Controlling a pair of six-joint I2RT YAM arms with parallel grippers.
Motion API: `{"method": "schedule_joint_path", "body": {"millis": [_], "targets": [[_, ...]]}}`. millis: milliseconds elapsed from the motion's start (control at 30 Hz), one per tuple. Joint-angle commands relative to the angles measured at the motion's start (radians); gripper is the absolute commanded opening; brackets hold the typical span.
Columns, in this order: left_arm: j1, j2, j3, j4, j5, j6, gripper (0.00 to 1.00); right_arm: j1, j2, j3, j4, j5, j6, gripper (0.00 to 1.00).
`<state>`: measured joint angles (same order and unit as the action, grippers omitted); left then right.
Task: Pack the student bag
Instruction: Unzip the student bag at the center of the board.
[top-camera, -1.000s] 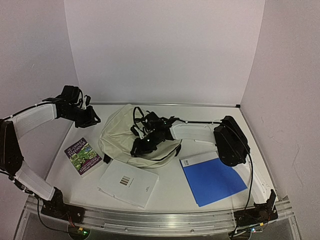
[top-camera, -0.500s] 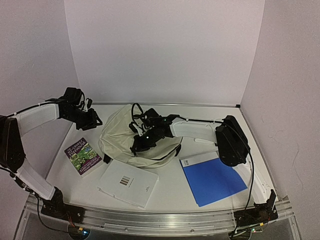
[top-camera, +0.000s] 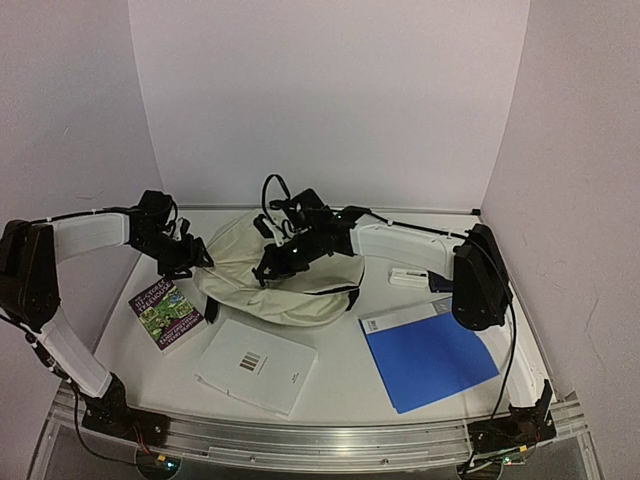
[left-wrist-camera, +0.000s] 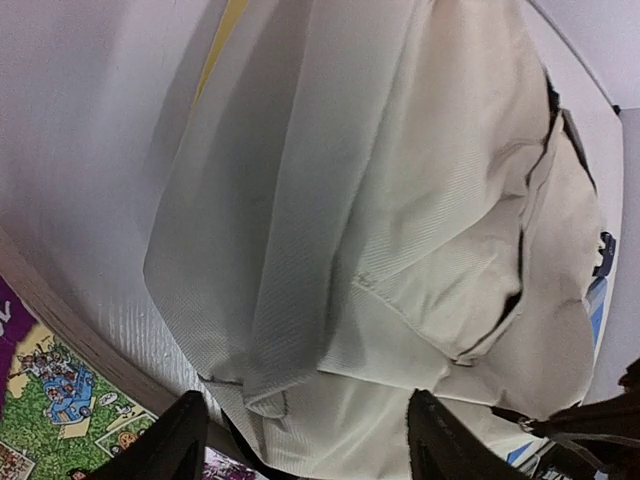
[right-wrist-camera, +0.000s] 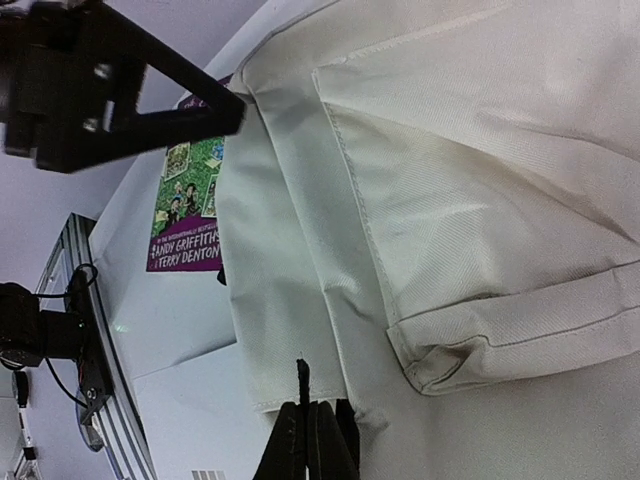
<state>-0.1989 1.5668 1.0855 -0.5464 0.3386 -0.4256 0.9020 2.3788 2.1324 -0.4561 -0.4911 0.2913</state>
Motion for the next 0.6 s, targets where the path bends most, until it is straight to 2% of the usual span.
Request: {"method": "schedule_joint_path", "body": {"millis": [0,33,167,233,400,567], "targets": [[0.003,0.092,0.046,0.018,0.005,-0.025,0.61,-0.013,-0.1,0.024,0.041,-0.01,-0.011,0.0],[0.003,0.112,0.057,0.016,-0.002,-0.027,0.53,-0.013,-0.108,0.008,0.042,-0.013,-0.013,0.0],[0.003,0.165,0.093,0.002,-0.058,-0.038,0.13,-0.022,-0.149,-0.068,0.047,-0.018,-0.021,0.0],[0.004,0.175,0.116,-0.007,-0.091,-0.042,0.02,-0.033,-0.172,-0.114,0.049,-0.015,-0.029,0.0],[0.013,0.209,0.202,-0.049,-0.173,-0.042,0.0,-0.083,-0.254,-0.254,0.051,-0.014,-0.052,0.0],[0.057,0.279,0.3,-0.087,-0.191,-0.037,0.0,-0.153,-0.347,-0.42,0.05,-0.012,-0.086,0.0]]}}
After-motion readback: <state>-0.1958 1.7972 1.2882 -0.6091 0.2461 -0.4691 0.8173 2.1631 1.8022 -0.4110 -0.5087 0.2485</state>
